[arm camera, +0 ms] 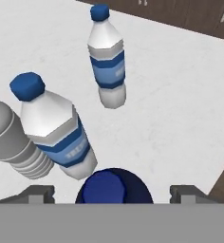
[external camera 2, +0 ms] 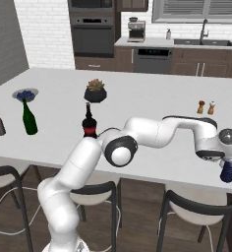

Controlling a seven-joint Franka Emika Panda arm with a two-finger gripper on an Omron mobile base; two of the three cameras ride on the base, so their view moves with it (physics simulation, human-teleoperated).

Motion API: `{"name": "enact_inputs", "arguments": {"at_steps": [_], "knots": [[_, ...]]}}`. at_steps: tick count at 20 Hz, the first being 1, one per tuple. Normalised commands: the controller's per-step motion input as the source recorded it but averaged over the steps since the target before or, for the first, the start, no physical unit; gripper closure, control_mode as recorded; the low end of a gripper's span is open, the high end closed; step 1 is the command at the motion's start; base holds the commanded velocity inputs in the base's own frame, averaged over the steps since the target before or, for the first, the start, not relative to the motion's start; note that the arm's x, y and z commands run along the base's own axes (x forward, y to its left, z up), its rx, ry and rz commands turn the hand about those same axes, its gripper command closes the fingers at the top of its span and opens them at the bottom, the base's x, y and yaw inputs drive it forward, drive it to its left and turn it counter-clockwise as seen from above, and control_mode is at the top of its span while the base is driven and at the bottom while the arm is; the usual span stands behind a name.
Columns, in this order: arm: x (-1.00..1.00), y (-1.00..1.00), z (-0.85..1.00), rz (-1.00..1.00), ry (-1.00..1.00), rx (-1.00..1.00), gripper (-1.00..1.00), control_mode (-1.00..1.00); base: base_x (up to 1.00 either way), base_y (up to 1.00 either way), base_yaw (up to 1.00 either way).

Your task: Move the plastic bottles in the middle to the plastics group, and the glass bottles in the middle to the glass group.

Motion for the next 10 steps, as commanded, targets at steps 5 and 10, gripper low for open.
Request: {"name": "enact_inputs", "arguments": {"at_steps": [5,10], "knots": [[-0.35,0.00,0.00,0.00,-0.02,0.00,-1.00,-1.00,0.00,0.00,0.00],[-0.96,0.22,0.13,0.00,-0.02,-0.03,-1.00,-1.00,0.00,0.00,0.00]]}}
